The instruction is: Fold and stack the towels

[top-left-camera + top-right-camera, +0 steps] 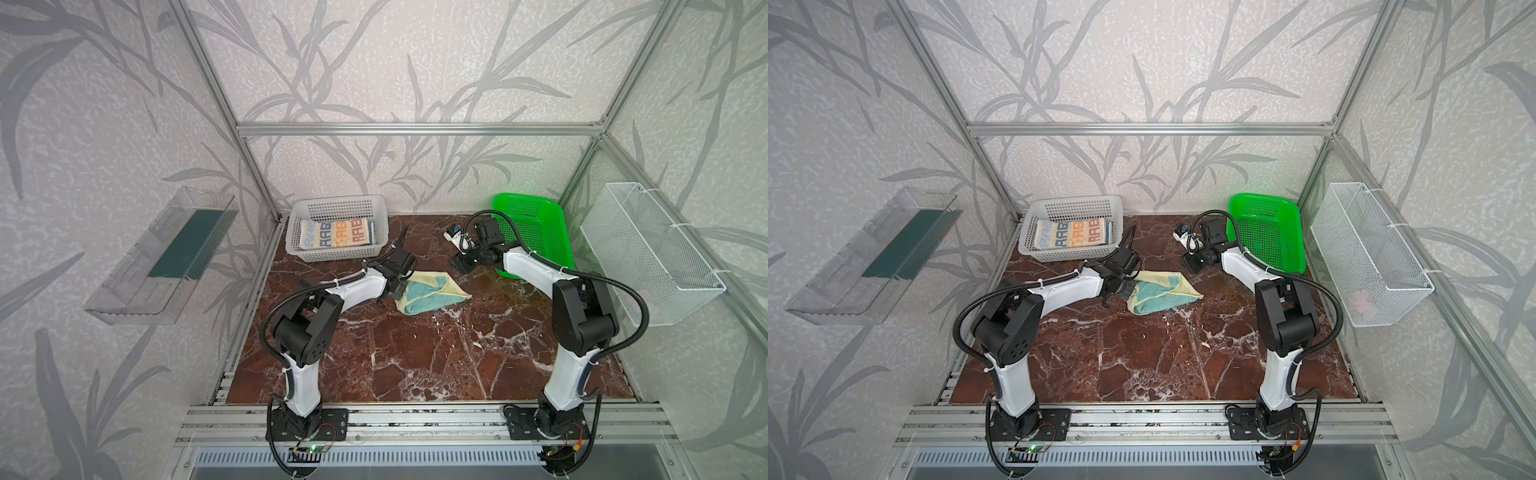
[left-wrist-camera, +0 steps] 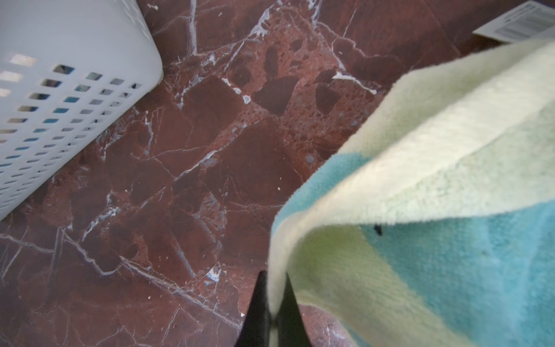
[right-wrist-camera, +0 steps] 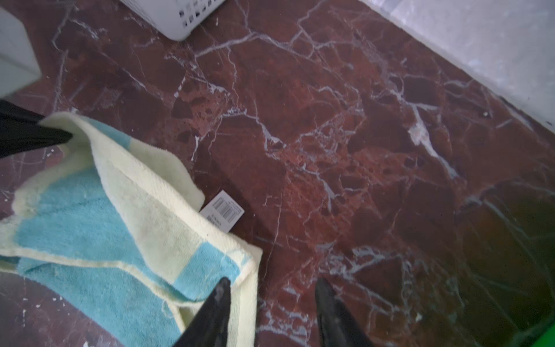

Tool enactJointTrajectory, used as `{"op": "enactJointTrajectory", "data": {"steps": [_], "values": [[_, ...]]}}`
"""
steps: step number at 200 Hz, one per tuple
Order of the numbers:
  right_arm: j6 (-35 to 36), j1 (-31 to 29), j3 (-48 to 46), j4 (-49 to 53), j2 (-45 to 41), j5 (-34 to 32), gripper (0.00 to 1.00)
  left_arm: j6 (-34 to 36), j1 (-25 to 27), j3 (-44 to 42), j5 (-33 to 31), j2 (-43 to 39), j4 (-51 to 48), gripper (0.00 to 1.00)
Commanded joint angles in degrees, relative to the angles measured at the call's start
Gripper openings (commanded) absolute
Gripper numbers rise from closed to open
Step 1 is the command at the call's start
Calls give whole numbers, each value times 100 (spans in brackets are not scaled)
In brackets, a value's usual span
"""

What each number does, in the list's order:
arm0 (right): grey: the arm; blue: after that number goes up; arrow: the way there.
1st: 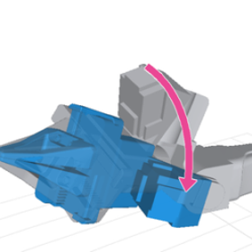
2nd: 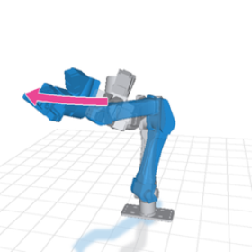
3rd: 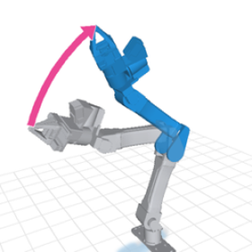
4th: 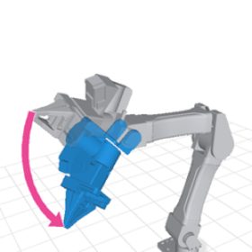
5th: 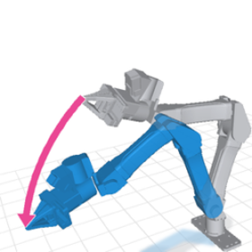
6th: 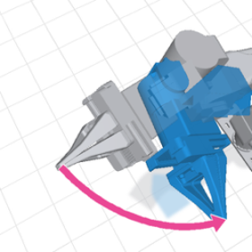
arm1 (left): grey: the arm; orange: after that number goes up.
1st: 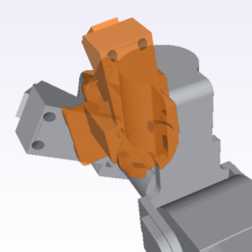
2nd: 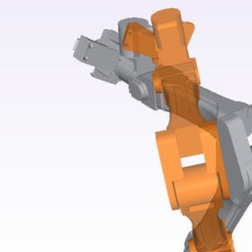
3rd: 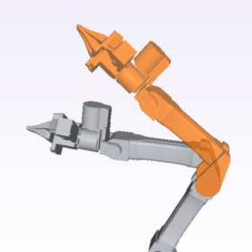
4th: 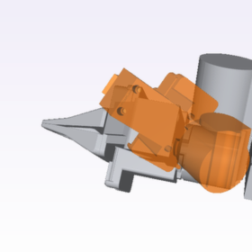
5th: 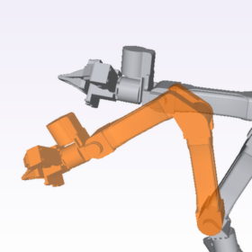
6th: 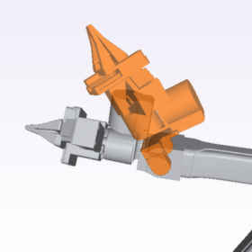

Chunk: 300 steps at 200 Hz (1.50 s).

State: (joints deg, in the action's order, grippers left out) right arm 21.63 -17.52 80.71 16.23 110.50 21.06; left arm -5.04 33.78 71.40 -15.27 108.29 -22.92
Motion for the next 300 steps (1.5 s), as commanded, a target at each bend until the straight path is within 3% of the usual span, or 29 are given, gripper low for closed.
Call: {"op": "enactJointTrajectory", "data": {"steps": [1, 76, 148, 189, 243, 284, 300], "values": [[301, -50, 421, 566, 384, 620, 47, 72, 35, -90, 3, -186, 120, 0], [1493, -41, 1222, 1643, 1262, 774, 47, 206, 48, -340, -102, -296, 446, 0], [1650, -46, 1155, 1677, 1447, 737, 37, 225, 47, -319, -100, -271, 458, 0], [1634, -50, 877, 1353, 1269, 751, 29, 223, 41, -302, -89, -247, 425, 0], [1625, -50, 407, 969, 801, 645, 32, 205, 48, -308, -72, -270, 414, 0], [1692, -85, 21, 779, 429, 974, 34, 179, 42, -327, -90, -274, 420, 0], [1776, -110, -132, 690, 319, 1212, 31, 166, 49, -353, -95, -287, 438, 0]]}}
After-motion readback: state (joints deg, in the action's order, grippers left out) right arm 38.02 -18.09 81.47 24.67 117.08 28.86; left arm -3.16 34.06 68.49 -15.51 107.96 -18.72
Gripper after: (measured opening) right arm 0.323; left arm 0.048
